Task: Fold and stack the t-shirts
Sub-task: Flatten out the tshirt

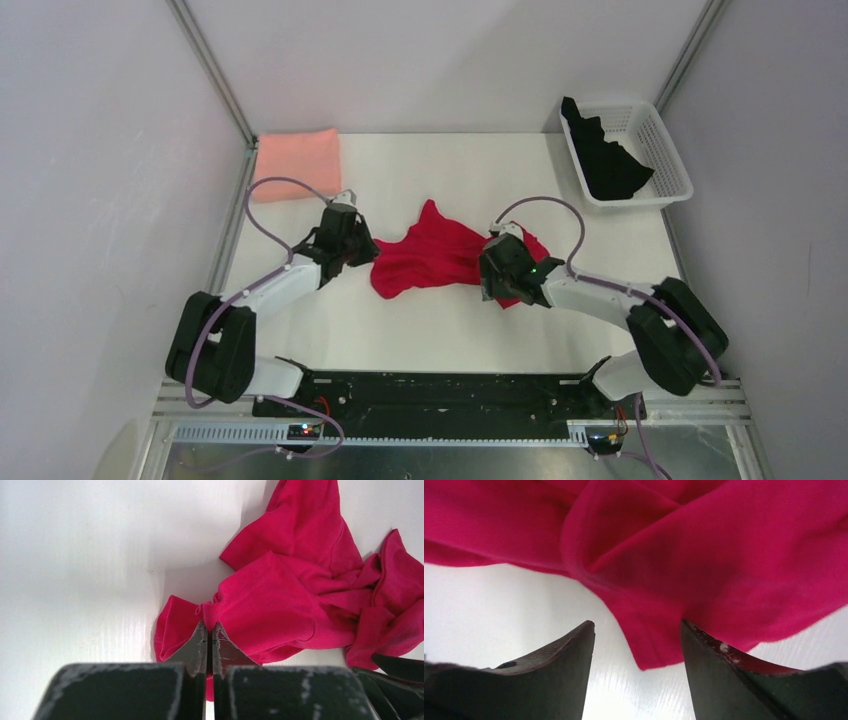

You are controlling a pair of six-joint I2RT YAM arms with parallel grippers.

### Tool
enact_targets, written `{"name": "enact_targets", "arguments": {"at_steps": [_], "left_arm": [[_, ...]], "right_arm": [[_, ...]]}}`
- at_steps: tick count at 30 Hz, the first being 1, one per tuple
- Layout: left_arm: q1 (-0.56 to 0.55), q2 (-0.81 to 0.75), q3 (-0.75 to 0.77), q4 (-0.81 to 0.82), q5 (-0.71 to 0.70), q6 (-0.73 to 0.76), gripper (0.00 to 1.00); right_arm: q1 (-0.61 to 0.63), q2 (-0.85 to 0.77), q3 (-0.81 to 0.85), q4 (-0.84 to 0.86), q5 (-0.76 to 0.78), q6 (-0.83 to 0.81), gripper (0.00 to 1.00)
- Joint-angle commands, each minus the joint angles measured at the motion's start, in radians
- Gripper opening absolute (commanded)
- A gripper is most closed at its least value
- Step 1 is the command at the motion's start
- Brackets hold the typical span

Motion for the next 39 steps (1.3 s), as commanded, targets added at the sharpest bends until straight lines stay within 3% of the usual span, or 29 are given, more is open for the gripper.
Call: {"name": "enact_targets", "arguments": {"at_steps": [1, 5, 7, 8, 10, 12, 19, 26, 30, 36, 39], "left_arm": [[-0.006, -0.066, -0.010, 0.028, -0.045, 0.015, 0.00], [-0.005, -0.073, -0.017, 0.028, -0.054, 0.013, 0.00], [-0.004, -0.078, -0.016, 0.028, -0.060, 0.016, 0.00], [-0.004, -0.081, -0.017, 0.028, -0.064, 0.017, 0.00], [-0.005, -0.092, -0.018, 0.024, -0.084, 0.020, 0.00], [-0.005, -0.107, -0.017, 0.017, -0.115, 0.023, 0.00], [-0.003, -0.187, 0.007, 0.000, -0.231, 0.055, 0.00], [0.001, -0.285, 0.084, -0.006, -0.330, 0.107, 0.00], [0.003, -0.381, 0.132, -0.007, -0.347, 0.135, 0.00], [0.002, -0.654, 0.200, -0.013, -0.406, 0.198, 0.00], [0.003, -0.785, 0.217, -0.018, -0.371, 0.211, 0.00]], "right_arm": [[0.002, 0.111, 0.046, 0.082, 0.043, 0.016, 0.63], [0.003, 0.166, 0.049, 0.060, 0.104, 0.039, 0.58], [0.001, 0.177, 0.049, 0.043, 0.133, 0.051, 0.50], [0.002, 0.176, 0.050, 0.028, 0.147, 0.059, 0.44], [0.002, 0.153, 0.050, -0.002, 0.197, 0.081, 0.15], [0.002, 0.108, 0.050, -0.031, 0.240, 0.098, 0.01], [-0.054, -0.153, 0.038, -0.059, 0.287, 0.081, 0.00], [-0.269, -0.500, 0.049, 0.025, 0.088, -0.015, 0.00], [-0.396, -0.612, 0.098, 0.029, -0.064, -0.026, 0.00], [-0.490, -0.702, 0.294, -0.054, -0.053, -0.060, 0.00], [-0.498, -0.770, 0.369, -0.084, -0.116, -0.102, 0.00]]}}
